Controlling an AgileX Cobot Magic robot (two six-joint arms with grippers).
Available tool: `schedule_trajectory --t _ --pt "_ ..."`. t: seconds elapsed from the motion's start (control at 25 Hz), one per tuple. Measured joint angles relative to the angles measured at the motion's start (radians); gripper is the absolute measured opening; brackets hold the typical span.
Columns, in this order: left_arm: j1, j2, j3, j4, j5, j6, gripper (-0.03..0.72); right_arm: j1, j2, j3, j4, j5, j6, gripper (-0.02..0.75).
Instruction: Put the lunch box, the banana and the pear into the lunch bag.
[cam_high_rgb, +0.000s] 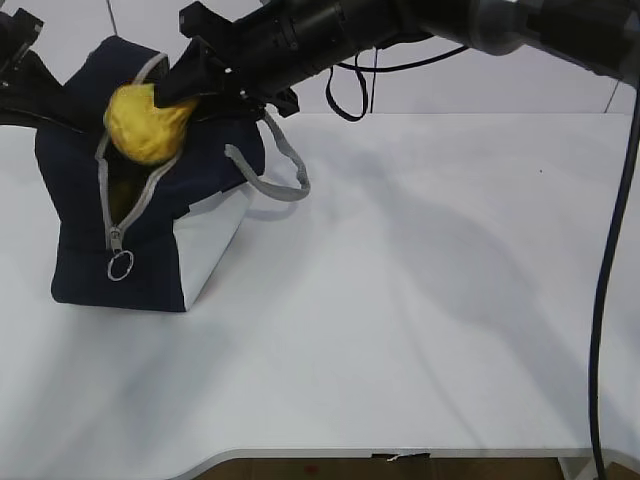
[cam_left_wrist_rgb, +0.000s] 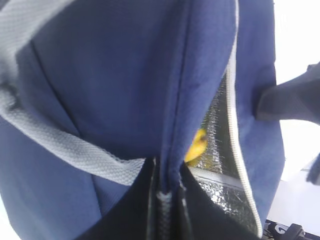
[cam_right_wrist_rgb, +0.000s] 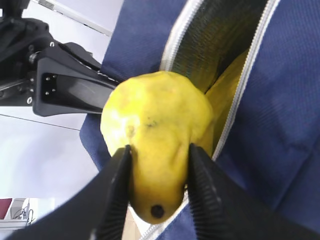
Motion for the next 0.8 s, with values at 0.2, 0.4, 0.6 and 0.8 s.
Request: schedule_trajectory --t 0.2,0.4,0.6,0.8 --pt "0.0 0.0 0.0 0.0 0.0 0.0 0.015 0.0 0.0 0.0 -0.004 -0.002 -0.002 0.502" --pt "0.0 0.0 0.0 0.0 0.0 0.0 0.015 -0.002 0.001 -0.033 -0.006 0.031 -0.004 0.55" --pt "0.0 0.0 0.0 0.0 0.0 0.0 0.015 -0.012 0.001 -0.168 -0.119 0.108 -0.003 0.556" --pt "0.0 0.0 0.0 0.0 0.0 0.0 0.015 -0.012 0.001 -0.245 -0.384 0.167 0.081 0.54"
